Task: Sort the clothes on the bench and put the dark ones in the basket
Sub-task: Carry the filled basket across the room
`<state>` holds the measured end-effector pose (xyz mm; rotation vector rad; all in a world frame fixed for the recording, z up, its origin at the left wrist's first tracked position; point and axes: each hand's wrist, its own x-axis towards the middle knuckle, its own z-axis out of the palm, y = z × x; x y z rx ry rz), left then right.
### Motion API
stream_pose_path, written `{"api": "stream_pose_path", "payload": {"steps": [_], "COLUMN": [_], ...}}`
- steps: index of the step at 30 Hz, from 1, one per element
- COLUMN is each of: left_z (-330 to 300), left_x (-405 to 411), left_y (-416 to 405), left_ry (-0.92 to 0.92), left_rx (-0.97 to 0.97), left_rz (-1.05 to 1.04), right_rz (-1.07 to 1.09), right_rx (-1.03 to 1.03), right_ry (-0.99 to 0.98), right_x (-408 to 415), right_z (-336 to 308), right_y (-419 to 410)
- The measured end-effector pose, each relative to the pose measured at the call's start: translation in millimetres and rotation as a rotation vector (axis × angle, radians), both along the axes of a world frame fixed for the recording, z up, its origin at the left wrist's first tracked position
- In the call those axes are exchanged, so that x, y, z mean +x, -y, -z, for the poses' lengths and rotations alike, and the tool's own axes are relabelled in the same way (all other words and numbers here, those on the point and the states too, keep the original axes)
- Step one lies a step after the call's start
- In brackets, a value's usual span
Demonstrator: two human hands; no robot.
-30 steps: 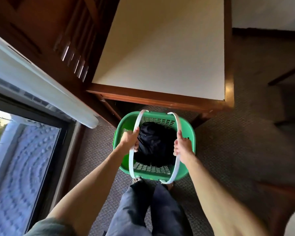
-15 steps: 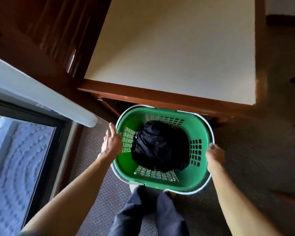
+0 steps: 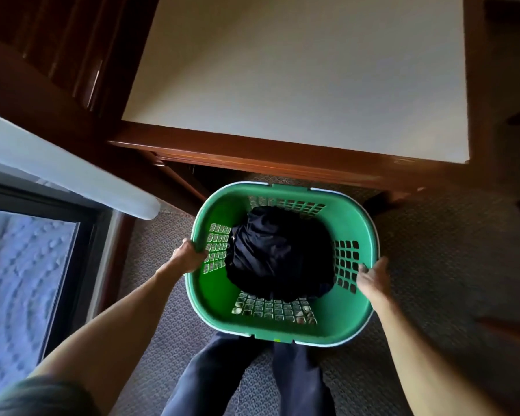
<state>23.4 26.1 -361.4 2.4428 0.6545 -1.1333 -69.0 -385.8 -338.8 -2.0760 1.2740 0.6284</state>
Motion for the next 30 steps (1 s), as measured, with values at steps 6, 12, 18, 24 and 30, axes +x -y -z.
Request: {"api": "stream_pose_path", "payload": {"steps": [6,12,18,24,30], "left_z": [-4.2,-10.3,-11.0,-53.1,-104.5], "left_x": [-18.6,-13.5,-38.9,-50.7,-108.4], "left_y": [-7.8,-17.9,-49.0,-39.9,-32.6], "left_ry": [-0.005,-0.005,0.037,0.101,0.045], "left_rx": [-0.005,-0.037,-0.064,-0.062,-0.040], "left_rz": [0.031,0.017,-0.059,-0.134,-0.193], "right_rz": [-0.023,-0.027,-0.008,0.079,0.118], "right_rx": [-0.027,0.017,0.023,0.083,0.197], "right_ry": [-0.034,-0.099,-0.054,0.004,0.241], "right_x": [-22.9,-30.4,-28.7,-43.6,-68.5], "right_z": [-1.4,1.8,-2.7,-21.3,-112.0], "right_y": [-10.1,-16.0,-31.4,-32.0,-34.3]}}
